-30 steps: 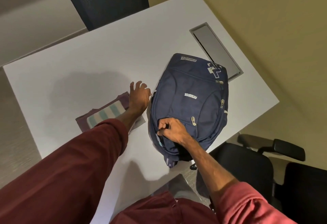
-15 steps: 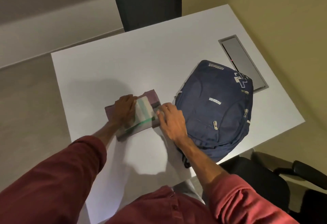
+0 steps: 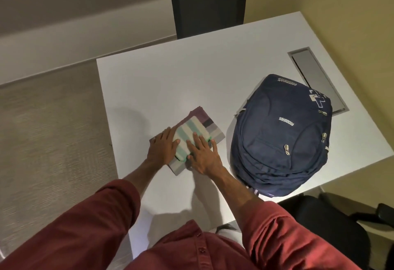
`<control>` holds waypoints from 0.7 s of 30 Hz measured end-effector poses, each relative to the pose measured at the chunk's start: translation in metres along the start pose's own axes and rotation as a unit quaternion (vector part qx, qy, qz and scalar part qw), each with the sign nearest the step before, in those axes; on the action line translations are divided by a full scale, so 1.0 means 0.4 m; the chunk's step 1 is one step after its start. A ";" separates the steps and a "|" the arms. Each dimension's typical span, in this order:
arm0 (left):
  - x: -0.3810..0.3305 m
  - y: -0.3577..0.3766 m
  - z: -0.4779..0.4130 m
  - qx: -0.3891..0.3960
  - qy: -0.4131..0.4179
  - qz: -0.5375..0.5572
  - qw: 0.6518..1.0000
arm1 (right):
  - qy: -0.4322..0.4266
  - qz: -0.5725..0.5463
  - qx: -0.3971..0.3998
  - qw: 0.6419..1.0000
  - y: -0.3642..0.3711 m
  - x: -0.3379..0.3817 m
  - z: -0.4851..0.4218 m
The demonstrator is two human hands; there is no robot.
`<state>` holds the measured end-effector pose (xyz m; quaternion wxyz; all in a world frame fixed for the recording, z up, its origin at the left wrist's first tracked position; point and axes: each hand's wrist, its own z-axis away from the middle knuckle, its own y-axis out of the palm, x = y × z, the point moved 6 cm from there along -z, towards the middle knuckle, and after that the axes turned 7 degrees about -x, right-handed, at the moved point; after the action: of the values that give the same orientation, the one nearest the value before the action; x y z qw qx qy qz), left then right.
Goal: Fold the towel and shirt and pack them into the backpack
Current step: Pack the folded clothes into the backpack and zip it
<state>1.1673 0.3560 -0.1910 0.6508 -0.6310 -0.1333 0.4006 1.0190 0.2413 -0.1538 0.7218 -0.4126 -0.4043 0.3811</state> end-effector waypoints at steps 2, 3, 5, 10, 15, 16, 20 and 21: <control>0.004 0.014 0.062 -0.010 -0.004 -0.001 1.000 | -0.015 -0.006 -0.002 1.000 -0.011 0.003 0.010; 0.005 0.019 0.092 -0.018 -0.006 -0.012 1.000 | -0.023 -0.011 -0.006 1.000 -0.018 0.005 0.015; 0.001 0.025 0.150 -0.029 -0.018 -0.047 0.998 | -0.033 -0.029 -0.013 0.999 -0.026 0.008 0.029; -0.038 0.037 0.295 -0.011 -0.069 -0.074 0.995 | -0.057 -0.045 -0.008 0.997 -0.002 0.018 0.055; -0.086 0.064 0.425 -0.009 -0.075 -0.063 0.995 | -0.089 -0.017 -0.008 0.996 0.029 0.026 0.085; -0.094 0.065 0.442 -0.018 -0.073 -0.059 0.995 | -0.088 -0.018 -0.010 0.996 0.031 0.028 0.095; -0.096 0.041 0.455 -0.108 -0.065 -0.037 0.991 | -0.087 -0.023 -0.050 0.995 0.035 0.034 0.133; -0.091 0.035 0.443 -0.131 -0.064 -0.021 0.989 | -0.088 -0.016 -0.060 0.994 0.040 0.032 0.142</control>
<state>1.0184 0.4560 -0.1622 0.5611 -0.6811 -0.2392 0.4050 0.9694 0.2749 -0.1460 0.6630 -0.4138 -0.4949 0.3797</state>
